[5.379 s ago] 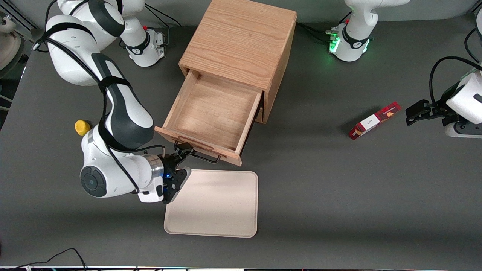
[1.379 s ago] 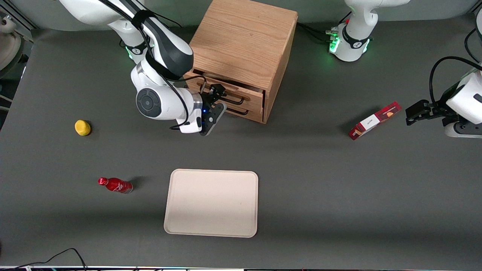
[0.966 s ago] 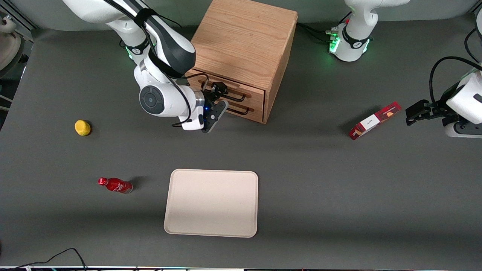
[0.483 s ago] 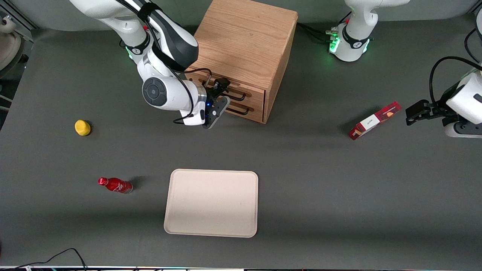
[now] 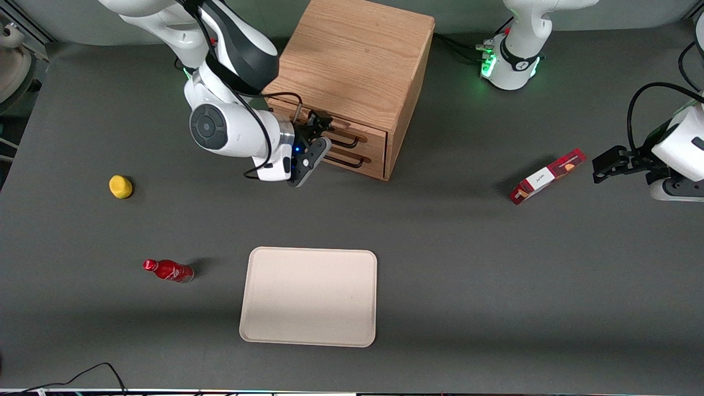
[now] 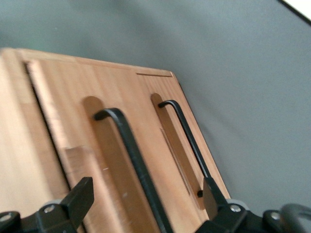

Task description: Close top drawer

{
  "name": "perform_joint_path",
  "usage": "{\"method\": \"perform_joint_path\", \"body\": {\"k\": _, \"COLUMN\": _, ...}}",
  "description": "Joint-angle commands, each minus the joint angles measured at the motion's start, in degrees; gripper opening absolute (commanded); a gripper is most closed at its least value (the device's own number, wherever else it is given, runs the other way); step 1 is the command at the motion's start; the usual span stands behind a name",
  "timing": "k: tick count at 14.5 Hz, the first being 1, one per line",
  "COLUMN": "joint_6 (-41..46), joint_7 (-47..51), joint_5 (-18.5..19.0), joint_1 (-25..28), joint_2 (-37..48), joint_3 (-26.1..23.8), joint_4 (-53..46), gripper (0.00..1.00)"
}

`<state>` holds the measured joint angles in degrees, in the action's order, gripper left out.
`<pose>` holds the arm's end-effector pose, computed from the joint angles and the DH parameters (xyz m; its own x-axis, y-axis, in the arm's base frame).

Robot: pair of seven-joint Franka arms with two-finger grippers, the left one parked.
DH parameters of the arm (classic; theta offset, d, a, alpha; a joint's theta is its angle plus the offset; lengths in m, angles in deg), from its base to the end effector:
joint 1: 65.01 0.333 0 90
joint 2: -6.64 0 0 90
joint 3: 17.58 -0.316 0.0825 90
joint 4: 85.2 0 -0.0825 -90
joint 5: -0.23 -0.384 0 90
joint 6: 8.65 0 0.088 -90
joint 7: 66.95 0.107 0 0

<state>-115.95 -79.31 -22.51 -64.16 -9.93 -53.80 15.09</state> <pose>0.4918 0.3717 0.4343 0.7510 0.6591 -0.0402 0.5455 -0.6535 -0.5248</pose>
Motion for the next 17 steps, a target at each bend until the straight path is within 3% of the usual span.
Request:
{"method": "perform_joint_path", "body": {"k": 1, "joint_6": 5.9, "joint_7": 2.0, "joint_5": -0.5, "joint_1": -2.3, "joint_2": 0.8, "joint_3": -0.9, "joint_4": -5.6, "gripper": 1.0}}
{"method": "perform_joint_path", "body": {"k": 5, "joint_6": 11.6, "joint_7": 11.4, "joint_5": 8.0, "joint_1": -5.9, "joint_2": 14.8, "joint_3": -0.8, "joint_4": -6.9, "gripper": 1.0}}
{"method": "perform_joint_path", "body": {"k": 8, "joint_6": 18.4, "joint_7": 14.5, "joint_5": 10.2, "joint_1": -11.2, "joint_2": 23.1, "joint_3": 0.4, "joint_4": -6.8, "gripper": 1.0}}
{"method": "perform_joint_path", "body": {"k": 9, "joint_6": 20.8, "joint_7": 14.5, "joint_5": 13.0, "joint_1": -12.0, "joint_2": 25.3, "joint_3": 2.2, "joint_4": -6.6, "gripper": 1.0}}
{"method": "perform_joint_path", "body": {"k": 11, "joint_6": 23.0, "joint_7": 14.6, "joint_5": 18.0, "joint_1": -11.7, "joint_2": 28.4, "joint_3": 7.7, "joint_4": -5.9, "gripper": 1.0}}
{"method": "perform_joint_path", "body": {"k": 17, "joint_6": 19.6, "joint_7": 13.4, "joint_5": 18.3, "joint_1": -7.2, "joint_2": 35.4, "joint_3": 28.6, "joint_4": 8.8, "gripper": 1.0}}
